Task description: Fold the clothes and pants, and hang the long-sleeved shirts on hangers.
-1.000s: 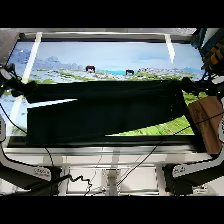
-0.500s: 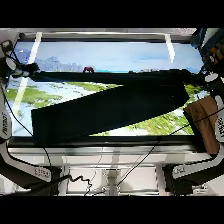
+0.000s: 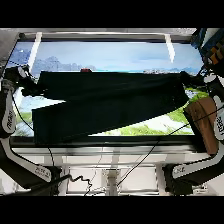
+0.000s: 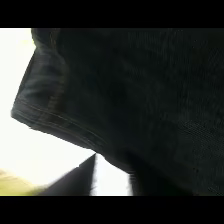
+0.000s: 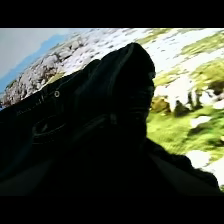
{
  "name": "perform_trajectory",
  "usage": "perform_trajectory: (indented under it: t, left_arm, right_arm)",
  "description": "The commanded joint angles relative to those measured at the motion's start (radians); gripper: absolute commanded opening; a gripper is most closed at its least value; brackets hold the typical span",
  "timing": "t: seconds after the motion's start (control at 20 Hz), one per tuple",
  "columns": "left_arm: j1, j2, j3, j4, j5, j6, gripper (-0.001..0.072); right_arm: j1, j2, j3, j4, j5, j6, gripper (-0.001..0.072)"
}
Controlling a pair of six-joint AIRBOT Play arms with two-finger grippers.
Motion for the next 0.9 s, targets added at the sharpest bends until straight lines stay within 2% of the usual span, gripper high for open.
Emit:
perform_trajectory:
  t: [0.0, 0.1, 0.15, 0.2, 0.25, 0.3, 0.35, 0.45, 0.55, 0.65, 0.75, 0.8, 0.85]
  left_arm:
    - [0.0, 0.023, 0.013, -0.001, -0.048, 0.0, 0.07]
    - [0.001, 0.064, 0.039, 0.0, -0.085, 0.009, 0.0702]
    - [0.004, 0.092, 0.051, 0.0, -0.126, 0.035, 0.067]
    - [0.005, 0.124, 0.056, 0.007, -0.168, 0.072, 0.0484]
    - [0.005, 0.163, 0.056, 0.017, -0.207, 0.124, 0.0186]
    - [0.005, 0.199, 0.056, 0.023, -0.232, 0.163, 0.0031]
    - [0.008, 0.237, 0.054, 0.022, -0.238, 0.182, 0.0023]
    - [0.016, 0.31, 0.034, 0.021, -0.219, 0.187, 0.0023]
    - [0.027, 0.402, -0.032, 0.021, -0.176, 0.212, 0.0023]
    - [0.057, 0.503, -0.131, 0.021, -0.124, 0.226, 0.0023]
    - [0.093, 0.587, -0.226, 0.021, -0.079, 0.225, 0.0023]
    - [0.108, 0.616, -0.262, 0.021, -0.068, 0.225, 0.0023]
    - [0.122, 0.637, -0.293, 0.021, -0.062, 0.225, 0.0023]
  right_arm:
    - [-0.008, 0.026, 0.021, -0.059, 0.085, -0.001, 0.0625]
    - [-0.035, 0.069, 0.044, -0.129, 0.172, 0.005, 0.0592]
    - [-0.056, 0.101, 0.048, -0.157, 0.206, 0.016, 0.0475]
    - [-0.082, 0.143, 0.048, -0.174, 0.231, 0.015, 0.0312]
    - [-0.109, 0.187, 0.048, -0.185, 0.256, 0.015, 0.022]
    - [-0.136, 0.227, 0.048, -0.188, 0.293, 0.013, 0.0124]
    - [-0.164, 0.266, 0.047, -0.203, 0.356, -0.003, 0.0036]
    - [-0.217, 0.312, 0.035, -0.238, 0.517, -0.01, 0.0036]
    - [-0.279, 0.36, -0.039, -0.204, 0.664, -0.069, 0.0035]
    - [-0.33, 0.442, -0.182, -0.067, 0.685, -0.127, 0.0035]
    - [-0.357, 0.532, -0.342, 0.097, 0.622, -0.143, 0.0061]
    - [-0.357, 0.566, -0.409, 0.145, 0.575, -0.116, 0.0229]
    - [-0.352, 0.59, -0.472, 0.177, 0.529, -0.052, 0.0488]
